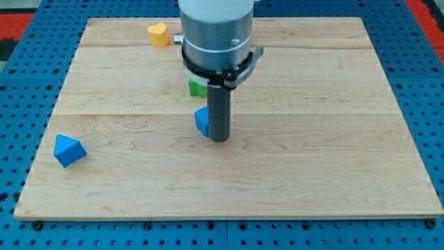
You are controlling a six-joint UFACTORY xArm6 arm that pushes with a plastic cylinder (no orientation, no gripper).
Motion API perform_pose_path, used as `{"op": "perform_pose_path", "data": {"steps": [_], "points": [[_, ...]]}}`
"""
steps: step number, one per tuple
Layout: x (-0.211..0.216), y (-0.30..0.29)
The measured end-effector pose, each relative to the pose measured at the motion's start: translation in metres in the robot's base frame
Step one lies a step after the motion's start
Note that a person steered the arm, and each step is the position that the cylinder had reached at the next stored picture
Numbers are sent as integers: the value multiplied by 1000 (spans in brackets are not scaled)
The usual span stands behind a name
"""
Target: Move the blue cube bottom of the green star
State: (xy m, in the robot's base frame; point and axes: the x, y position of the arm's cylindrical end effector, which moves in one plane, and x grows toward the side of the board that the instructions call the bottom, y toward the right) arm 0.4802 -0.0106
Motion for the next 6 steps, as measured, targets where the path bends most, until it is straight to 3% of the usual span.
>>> {"op": "perform_pose_path", "data": {"steps": [2, 5, 6], "points": [[15, -55], [-11, -47], [-1, -48]]}}
